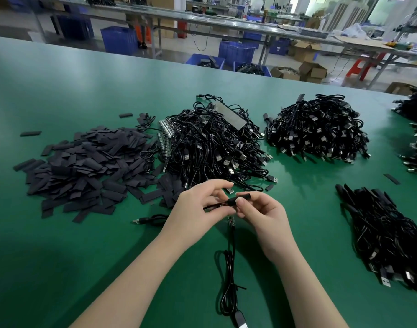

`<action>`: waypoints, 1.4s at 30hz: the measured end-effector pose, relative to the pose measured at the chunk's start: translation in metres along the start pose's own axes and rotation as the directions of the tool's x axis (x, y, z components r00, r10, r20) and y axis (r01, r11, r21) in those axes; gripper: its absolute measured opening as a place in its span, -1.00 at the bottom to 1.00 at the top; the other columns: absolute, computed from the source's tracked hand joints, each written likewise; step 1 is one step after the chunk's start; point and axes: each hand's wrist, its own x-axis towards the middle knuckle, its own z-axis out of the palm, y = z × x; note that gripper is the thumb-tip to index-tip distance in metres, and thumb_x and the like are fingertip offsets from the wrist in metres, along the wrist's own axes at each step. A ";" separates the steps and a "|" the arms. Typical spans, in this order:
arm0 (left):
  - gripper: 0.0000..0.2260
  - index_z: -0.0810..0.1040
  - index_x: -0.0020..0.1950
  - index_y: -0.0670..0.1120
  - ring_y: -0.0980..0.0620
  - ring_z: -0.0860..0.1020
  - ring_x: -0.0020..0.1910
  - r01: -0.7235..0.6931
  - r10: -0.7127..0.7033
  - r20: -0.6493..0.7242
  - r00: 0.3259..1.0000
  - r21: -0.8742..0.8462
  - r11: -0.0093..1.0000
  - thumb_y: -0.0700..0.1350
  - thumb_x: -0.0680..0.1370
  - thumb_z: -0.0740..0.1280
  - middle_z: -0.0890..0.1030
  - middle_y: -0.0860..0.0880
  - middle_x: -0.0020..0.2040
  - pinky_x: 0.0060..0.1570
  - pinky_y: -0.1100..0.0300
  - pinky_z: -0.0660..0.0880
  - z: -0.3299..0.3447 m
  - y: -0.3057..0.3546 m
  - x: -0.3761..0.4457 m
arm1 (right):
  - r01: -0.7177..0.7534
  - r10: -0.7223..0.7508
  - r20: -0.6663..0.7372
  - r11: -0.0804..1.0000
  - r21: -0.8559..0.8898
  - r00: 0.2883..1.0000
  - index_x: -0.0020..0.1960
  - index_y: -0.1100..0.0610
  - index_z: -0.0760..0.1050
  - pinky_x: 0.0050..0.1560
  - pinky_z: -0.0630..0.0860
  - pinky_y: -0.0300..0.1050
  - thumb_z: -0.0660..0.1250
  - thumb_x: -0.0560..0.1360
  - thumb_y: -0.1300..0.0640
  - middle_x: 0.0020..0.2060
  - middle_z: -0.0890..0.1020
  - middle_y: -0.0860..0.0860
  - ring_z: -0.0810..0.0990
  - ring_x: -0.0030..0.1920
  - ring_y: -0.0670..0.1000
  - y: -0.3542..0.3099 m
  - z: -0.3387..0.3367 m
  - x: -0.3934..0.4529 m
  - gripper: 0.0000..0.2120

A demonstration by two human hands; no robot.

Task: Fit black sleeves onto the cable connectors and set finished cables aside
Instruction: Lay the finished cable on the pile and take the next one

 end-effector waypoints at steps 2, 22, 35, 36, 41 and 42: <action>-0.57 0.53 0.17 0.32 0.26 0.62 0.00 -0.018 0.019 -0.003 1.000 0.030 0.999 -0.06 0.42 0.53 0.62 0.29 -0.03 0.08 0.41 0.49 -0.001 0.001 0.000 | -0.013 0.014 -0.029 0.999 0.036 0.999 -0.11 -0.01 0.70 -0.09 0.60 -0.16 0.48 0.34 0.01 -0.26 0.69 0.02 0.61 -0.24 -0.05 0.000 0.001 0.001 -0.86; -0.86 0.72 0.02 0.09 0.25 0.60 -0.10 -0.073 0.125 -0.163 0.979 0.293 0.953 -0.05 0.47 0.49 0.68 0.17 -0.12 -0.07 0.28 0.52 0.003 0.003 -0.004 | -0.049 0.063 -0.052 0.972 0.229 0.997 -0.10 0.04 0.71 -0.22 0.56 -0.25 0.52 0.34 0.02 -0.27 0.70 0.04 0.65 -0.28 -0.05 0.005 0.011 -0.001 -0.83; -0.82 0.72 0.04 0.04 0.25 0.61 -0.06 -0.100 0.148 -0.143 0.979 0.296 0.950 -0.15 0.47 0.49 0.70 0.15 -0.10 -0.05 0.29 0.53 0.004 0.005 -0.005 | -0.057 0.070 -0.059 0.979 0.195 0.996 -0.11 0.09 0.72 -0.25 0.52 -0.27 0.55 0.30 0.00 -0.33 0.67 0.02 0.57 -0.33 -0.08 0.012 0.014 0.000 -0.78; -0.83 0.72 0.04 0.01 0.25 0.61 -0.06 -0.117 0.169 -0.147 0.975 0.308 0.944 -0.17 0.47 0.49 0.70 0.14 -0.10 -0.05 0.30 0.53 0.004 0.005 -0.006 | -0.060 0.073 -0.063 0.978 0.198 0.995 -0.11 0.09 0.72 -0.24 0.52 -0.26 0.56 0.30 -0.01 -0.33 0.67 0.02 0.56 -0.32 -0.07 0.012 0.015 0.000 -0.77; -0.84 0.73 0.03 -0.03 0.21 0.61 -0.09 -0.180 0.246 -0.150 0.957 0.356 0.917 -0.18 0.47 0.47 0.70 0.12 -0.12 -0.07 0.28 0.53 0.005 0.005 -0.008 | -0.066 0.081 -0.076 0.981 0.185 0.994 -0.14 0.08 0.71 -0.24 0.49 -0.23 0.55 0.31 -0.02 -0.32 0.66 0.02 0.50 -0.31 -0.04 0.014 0.017 0.001 -0.79; -0.84 0.73 0.03 -0.04 0.21 0.62 -0.08 -0.184 0.252 -0.154 0.955 0.357 0.916 -0.17 0.47 0.47 0.70 0.12 -0.12 -0.06 0.28 0.53 0.005 0.005 -0.008 | -0.063 0.079 -0.080 0.981 0.185 0.994 -0.14 0.08 0.71 -0.24 0.49 -0.23 0.55 0.29 -0.05 -0.32 0.66 0.02 0.50 -0.31 -0.04 0.015 0.018 0.001 -0.76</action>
